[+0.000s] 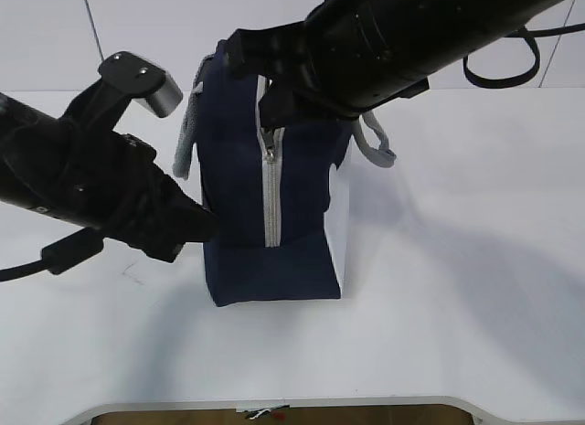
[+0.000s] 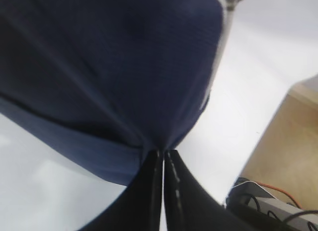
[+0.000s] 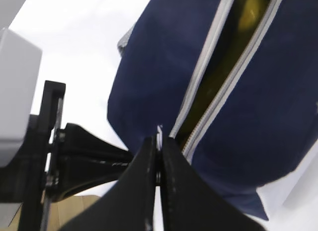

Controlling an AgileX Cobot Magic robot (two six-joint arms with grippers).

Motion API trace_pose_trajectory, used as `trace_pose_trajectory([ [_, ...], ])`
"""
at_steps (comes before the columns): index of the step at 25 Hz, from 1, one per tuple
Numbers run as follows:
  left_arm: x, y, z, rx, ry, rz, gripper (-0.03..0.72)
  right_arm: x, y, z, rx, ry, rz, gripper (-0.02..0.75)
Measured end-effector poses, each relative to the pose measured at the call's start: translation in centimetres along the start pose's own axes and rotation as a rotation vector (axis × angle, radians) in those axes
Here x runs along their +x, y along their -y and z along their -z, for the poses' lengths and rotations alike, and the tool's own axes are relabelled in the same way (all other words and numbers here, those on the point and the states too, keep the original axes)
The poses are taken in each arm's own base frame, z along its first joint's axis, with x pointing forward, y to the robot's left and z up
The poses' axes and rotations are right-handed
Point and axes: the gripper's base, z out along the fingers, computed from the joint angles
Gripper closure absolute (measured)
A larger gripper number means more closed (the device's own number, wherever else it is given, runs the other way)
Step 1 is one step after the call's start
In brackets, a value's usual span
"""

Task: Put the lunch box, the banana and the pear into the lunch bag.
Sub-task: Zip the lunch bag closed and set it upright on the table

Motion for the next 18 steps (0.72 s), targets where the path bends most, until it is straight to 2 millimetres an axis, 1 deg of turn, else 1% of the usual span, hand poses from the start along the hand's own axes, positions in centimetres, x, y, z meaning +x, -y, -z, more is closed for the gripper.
trace_pose_trajectory([
  [6, -0.5, 1.0, 2.4, 0.019, 0.027, -0.065, 0.697, 0.0, 0.0, 0.0, -0.001, 0.004, 0.0, 0.726],
  [10, -0.4, 1.2, 2.8, 0.019, 0.019, -0.09, 0.697, -0.4, -0.2, 0.2, -0.005, 0.017, 0.003, 0.726],
  [14, -0.4, 1.2, 2.8, 0.027, 0.022, -0.08, 0.696, -1.3, -0.5, 1.0, -0.005, 0.044, 0.023, 0.726],
  [15, -0.5, 1.3, 2.8, 0.031, 0.027, -0.069, 0.683, -1.6, -0.6, 1.1, -0.004, 0.051, 0.03, 0.726],
  [16, -0.6, 1.3, 2.8, 0.034, 0.037, -0.054, 0.654, -1.8, -0.7, 1.3, -0.002, 0.059, 0.037, 0.726],
  [17, -0.7, 1.3, 2.8, 0.032, 0.047, -0.043, 0.617, -1.9, -0.7, 1.4, -0.001, 0.064, 0.042, 0.725],
  [18, -0.7, 1.2, 2.8, 0.027, 0.057, -0.036, 0.56, -2.0, -0.8, 1.5, 0.001, 0.066, 0.046, 0.726],
])
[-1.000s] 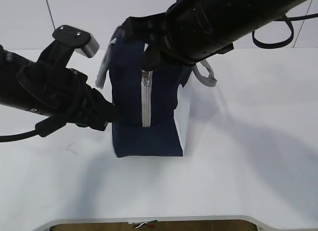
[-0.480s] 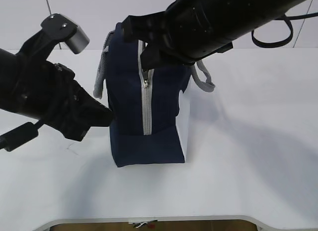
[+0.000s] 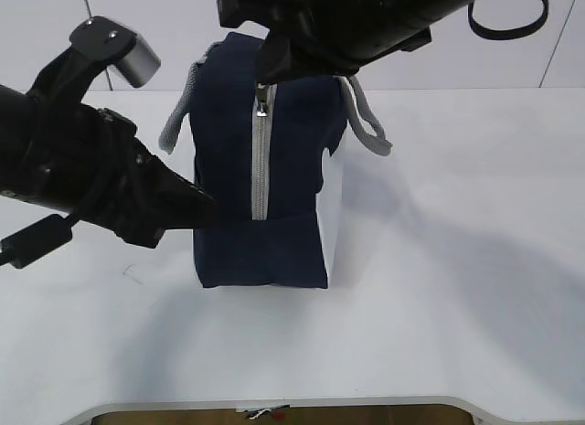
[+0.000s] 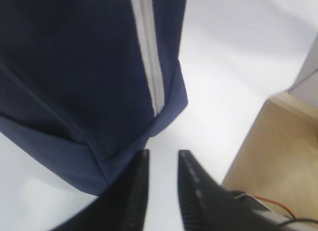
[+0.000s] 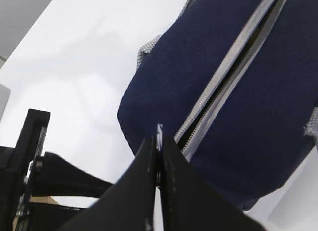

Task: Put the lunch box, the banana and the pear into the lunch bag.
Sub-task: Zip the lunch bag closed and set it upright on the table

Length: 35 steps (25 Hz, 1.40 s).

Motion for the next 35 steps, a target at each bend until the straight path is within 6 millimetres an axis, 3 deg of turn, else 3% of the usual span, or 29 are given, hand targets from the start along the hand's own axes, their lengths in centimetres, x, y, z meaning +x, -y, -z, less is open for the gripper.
trace_pose_trajectory([
  [2, -0.2, -0.2, 0.0, -0.019, 0.027, 0.017, 0.428, 0.0, 0.0, 0.0, 0.001, 0.0, 0.002, 0.726],
  [5, -0.7, -0.6, 0.0, -0.065, 0.08, 0.044, 0.3, 0.1, 0.0, 0.0, 0.004, -0.012, 0.002, 0.726],
  [11, -0.8, -1.3, -0.8, -0.101, 0.102, 0.09, 0.27, -0.1, 0.0, 0.1, 0.003, -0.006, 0.004, 0.726],
  [17, -0.7, -2.2, -3.1, -0.098, 0.06, 0.129, 0.379, -0.1, 0.0, 0.1, 0.003, -0.007, 0.004, 0.726],
  [23, -0.6, -2.3, -3.5, -0.084, 0.041, 0.126, 0.659, 0.0, 0.2, 0.0, 0.021, -0.011, 0.024, 0.726],
  [35, -0.4, -1.4, -1.1, -0.084, -0.044, -0.133, 0.685, -0.8, 0.8, -0.1, 0.09, 0.06, 0.13, 0.726],
])
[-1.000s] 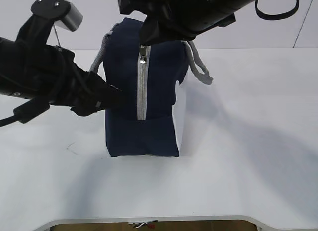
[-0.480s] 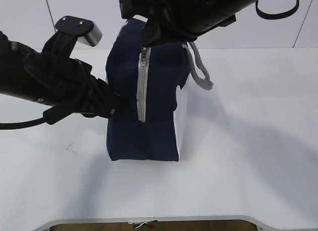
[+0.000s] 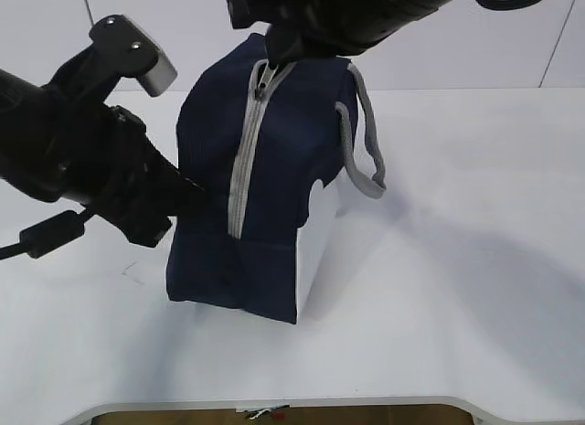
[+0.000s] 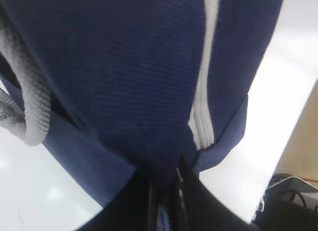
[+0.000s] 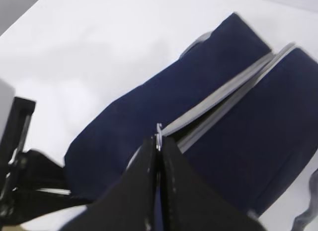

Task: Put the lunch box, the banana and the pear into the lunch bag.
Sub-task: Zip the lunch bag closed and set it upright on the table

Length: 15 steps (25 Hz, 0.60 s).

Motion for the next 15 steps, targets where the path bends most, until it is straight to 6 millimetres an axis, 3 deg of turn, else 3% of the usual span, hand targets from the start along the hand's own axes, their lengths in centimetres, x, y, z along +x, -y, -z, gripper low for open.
trace_pose_trajectory([
  [6, 0.1, 0.4, 0.8, 0.02, -0.017, -0.033, 0.685, -1.0, 1.9, -1.1, 0.047, 0.024, -0.024, 0.726],
  [15, 0.1, 0.8, 2.0, 0.031, -0.029, -0.082, 0.686, -2.2, 6.5, -0.8, 0.145, 0.069, -0.096, 0.726],
])
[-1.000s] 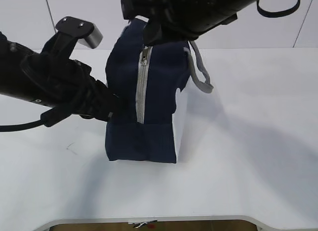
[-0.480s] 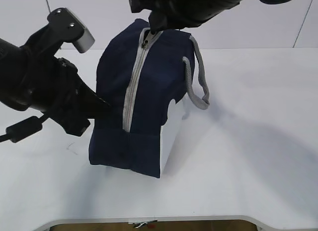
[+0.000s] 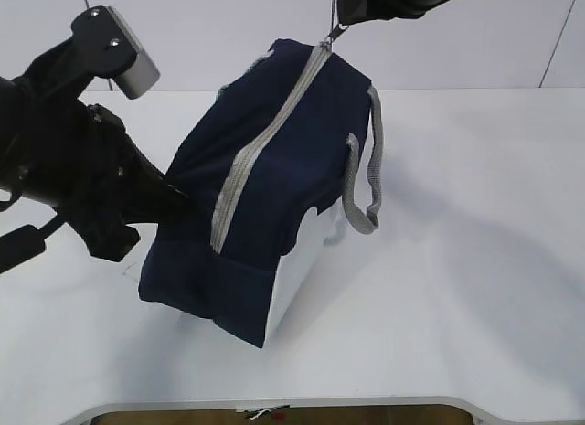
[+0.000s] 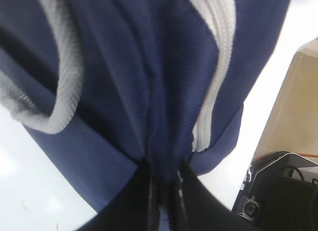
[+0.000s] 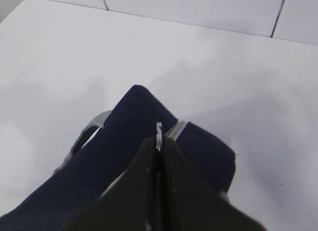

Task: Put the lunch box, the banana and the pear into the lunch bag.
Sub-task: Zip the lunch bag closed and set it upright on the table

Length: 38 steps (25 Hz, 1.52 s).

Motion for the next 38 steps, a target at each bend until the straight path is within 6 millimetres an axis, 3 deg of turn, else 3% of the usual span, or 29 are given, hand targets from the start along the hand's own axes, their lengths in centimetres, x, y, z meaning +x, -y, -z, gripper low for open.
trace_pose_trajectory([
  [6, -0.2, 0.4, 1.1, -0.001, 0.018, -0.017, 0.687, 0.2, 2.1, -2.2, 0.042, -0.005, -0.033, 0.726],
  [16, 0.1, 1.4, 2.6, 0.054, -0.02, -0.055, 0.687, 1.7, 3.0, -7.7, 0.07, -0.044, -0.006, 0.726],
  [28, -0.2, 0.5, 2.4, -0.037, 0.011, -0.092, 0.684, -1.1, 1.8, -6.0, -0.013, -0.064, -0.161, 0.726],
  [33, -0.2, 0.6, 2.2, -0.014, 0.016, -0.064, 0.584, -1.0, 1.7, -5.9, -0.022, -0.082, -0.175, 0.726],
  [38, -0.2, 0.7, 2.2, -0.005, 0.018, -0.011, 0.375, -0.9, 1.7, -5.9, -0.024, -0.096, -0.18, 0.726],
])
